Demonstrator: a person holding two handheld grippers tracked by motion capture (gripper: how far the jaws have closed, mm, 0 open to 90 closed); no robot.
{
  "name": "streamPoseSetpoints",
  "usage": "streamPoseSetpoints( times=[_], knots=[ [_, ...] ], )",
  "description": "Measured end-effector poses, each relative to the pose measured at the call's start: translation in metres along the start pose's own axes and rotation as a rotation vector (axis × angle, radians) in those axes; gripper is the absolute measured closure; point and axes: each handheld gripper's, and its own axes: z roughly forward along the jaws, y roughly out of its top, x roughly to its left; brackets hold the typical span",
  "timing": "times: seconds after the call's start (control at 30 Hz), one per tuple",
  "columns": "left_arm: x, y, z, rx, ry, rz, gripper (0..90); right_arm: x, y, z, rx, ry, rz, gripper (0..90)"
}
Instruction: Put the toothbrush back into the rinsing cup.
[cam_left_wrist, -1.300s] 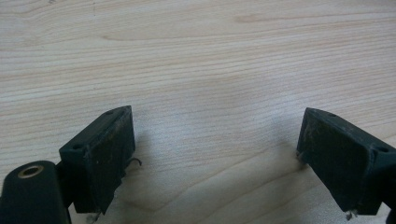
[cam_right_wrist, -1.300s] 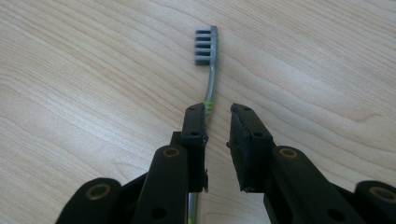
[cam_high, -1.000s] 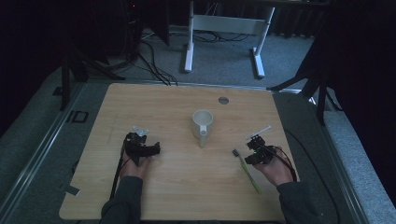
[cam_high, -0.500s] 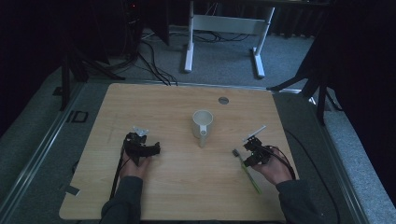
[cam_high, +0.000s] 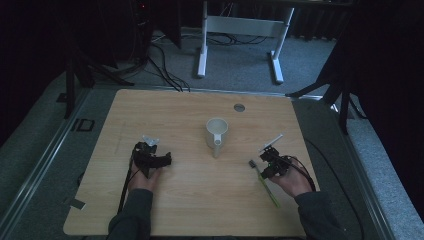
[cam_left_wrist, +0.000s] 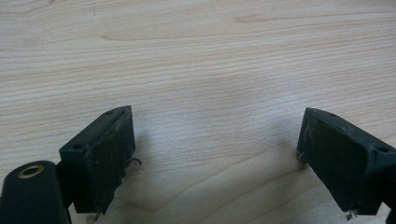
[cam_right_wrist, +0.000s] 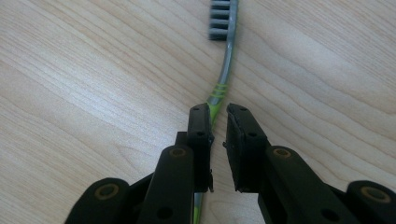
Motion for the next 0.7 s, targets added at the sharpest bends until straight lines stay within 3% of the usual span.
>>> streamPoseSetpoints(
  times=[0.7],
  knots=[
    [0.0, 0.0, 0.0, 0.0, 0.0, 0.0, 11.7, 0.0024, 0.0, 0.0055, 0.054, 0.009, -0.018, 78.3]
  ],
)
